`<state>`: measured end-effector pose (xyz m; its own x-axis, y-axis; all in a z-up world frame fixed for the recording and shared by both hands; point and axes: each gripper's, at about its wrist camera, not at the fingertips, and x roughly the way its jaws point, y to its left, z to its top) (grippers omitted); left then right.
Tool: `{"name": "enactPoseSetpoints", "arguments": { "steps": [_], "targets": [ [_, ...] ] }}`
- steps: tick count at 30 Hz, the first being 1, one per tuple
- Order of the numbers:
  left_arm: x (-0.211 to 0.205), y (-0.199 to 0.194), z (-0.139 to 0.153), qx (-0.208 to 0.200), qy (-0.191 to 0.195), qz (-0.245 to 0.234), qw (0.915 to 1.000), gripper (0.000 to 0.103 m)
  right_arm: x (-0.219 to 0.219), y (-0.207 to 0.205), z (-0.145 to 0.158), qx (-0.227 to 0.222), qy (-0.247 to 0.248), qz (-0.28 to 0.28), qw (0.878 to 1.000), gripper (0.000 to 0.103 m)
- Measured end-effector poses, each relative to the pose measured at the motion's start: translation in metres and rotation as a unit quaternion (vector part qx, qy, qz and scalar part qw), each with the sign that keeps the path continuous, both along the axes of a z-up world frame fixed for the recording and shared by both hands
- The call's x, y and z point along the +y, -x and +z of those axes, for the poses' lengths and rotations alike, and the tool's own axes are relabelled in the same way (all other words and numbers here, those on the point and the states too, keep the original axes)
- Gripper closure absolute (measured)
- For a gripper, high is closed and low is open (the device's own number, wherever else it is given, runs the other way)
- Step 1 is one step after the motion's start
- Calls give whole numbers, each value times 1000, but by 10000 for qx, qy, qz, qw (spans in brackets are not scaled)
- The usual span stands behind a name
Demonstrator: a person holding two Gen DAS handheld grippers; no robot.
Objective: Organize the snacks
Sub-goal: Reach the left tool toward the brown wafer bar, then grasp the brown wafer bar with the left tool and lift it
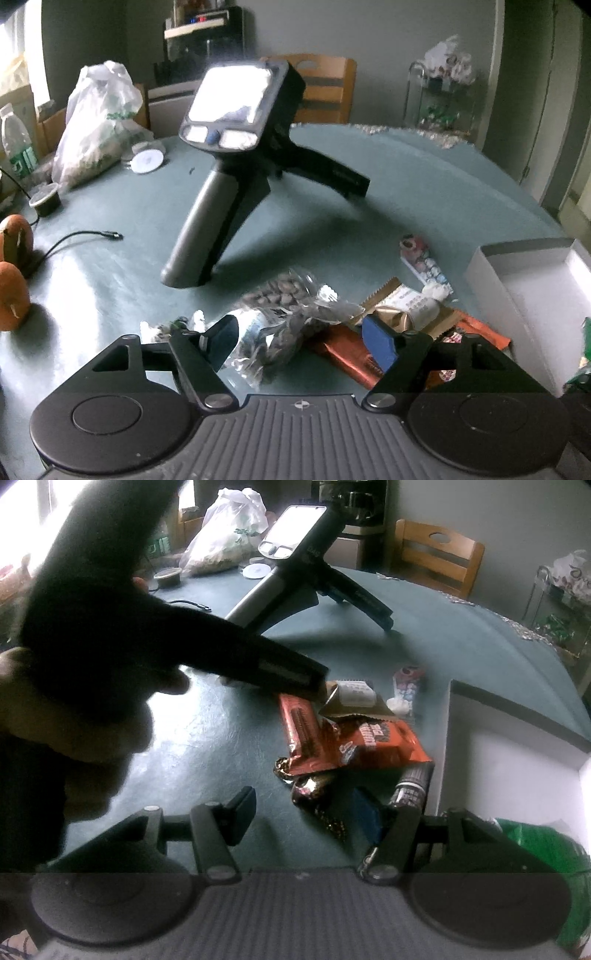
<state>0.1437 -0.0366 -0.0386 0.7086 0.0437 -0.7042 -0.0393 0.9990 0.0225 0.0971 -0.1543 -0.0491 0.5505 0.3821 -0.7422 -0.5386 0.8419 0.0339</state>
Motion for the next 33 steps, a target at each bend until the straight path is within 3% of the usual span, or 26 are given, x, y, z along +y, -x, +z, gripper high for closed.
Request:
{"name": "enactPoseSetpoints", "arguments": {
  "steps": [2,7,15,20,33],
  "targets": [
    [-6,-2,-6,42,-134,-3,9999,22,0,0,0,-10,-2,-15,10000,43],
    [-12,4,-15,63,-398,-86,9992,19,-1,2,1,-9,-22,-36,10000,44],
    [14,18,-15,171,-200,-152,9995,19,2,1,0,13,46,8,10000,43],
    [32,25,-14,250,128,-307,9991,26,5,5,-1,0,135,127,9998,43],
    [21,30,-15,262,112,-614,9977,37,13,8,-4,-25,262,339,9991,44]
  ]
}}
